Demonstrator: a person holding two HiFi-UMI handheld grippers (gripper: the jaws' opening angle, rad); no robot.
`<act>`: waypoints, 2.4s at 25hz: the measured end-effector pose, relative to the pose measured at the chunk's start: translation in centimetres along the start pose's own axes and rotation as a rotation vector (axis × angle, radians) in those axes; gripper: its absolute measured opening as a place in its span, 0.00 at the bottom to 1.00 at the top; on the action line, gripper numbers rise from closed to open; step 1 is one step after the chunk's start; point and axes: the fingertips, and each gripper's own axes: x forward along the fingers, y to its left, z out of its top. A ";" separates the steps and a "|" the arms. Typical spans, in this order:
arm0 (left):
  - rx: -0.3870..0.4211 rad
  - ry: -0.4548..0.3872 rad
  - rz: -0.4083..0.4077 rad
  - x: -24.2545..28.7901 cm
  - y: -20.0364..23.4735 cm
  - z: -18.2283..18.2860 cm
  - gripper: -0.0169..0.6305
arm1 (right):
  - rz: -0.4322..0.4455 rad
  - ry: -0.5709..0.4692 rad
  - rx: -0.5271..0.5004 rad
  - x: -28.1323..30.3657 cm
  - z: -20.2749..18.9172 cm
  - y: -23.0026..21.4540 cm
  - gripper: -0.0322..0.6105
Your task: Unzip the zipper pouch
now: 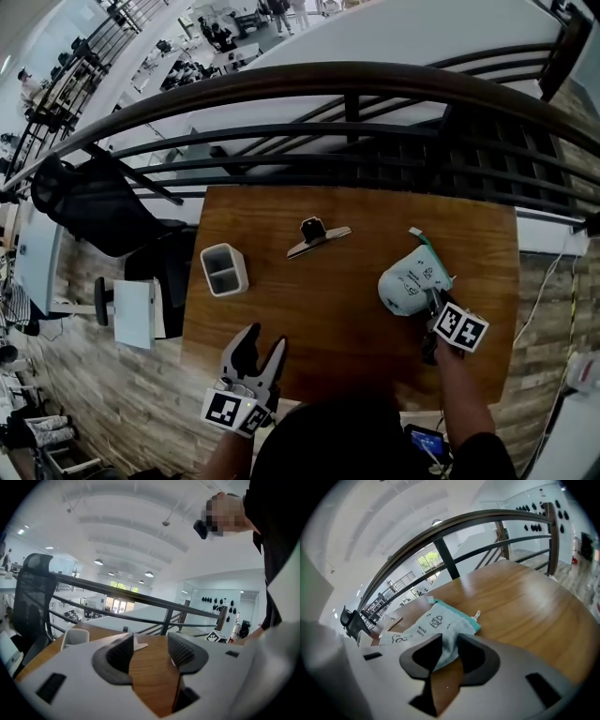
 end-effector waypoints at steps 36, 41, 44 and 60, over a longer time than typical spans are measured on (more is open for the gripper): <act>-0.097 0.053 -0.198 -1.1 -0.3 -4.0 0.39 | 0.526 -0.239 -0.935 -12.6 -6.3 21.1 0.05; -0.167 0.151 -0.278 0.5 -1.2 -7.0 0.39 | 0.543 -0.245 -1.127 -13.8 -9.6 22.7 0.05; -0.119 0.191 -0.300 1.3 -2.1 -8.2 0.39 | 0.543 -0.280 -1.181 -14.8 -10.0 23.6 0.05; -0.243 0.209 -0.677 3.4 -5.5 -5.7 0.40 | 0.678 -0.417 -1.274 -22.9 -6.5 27.2 0.05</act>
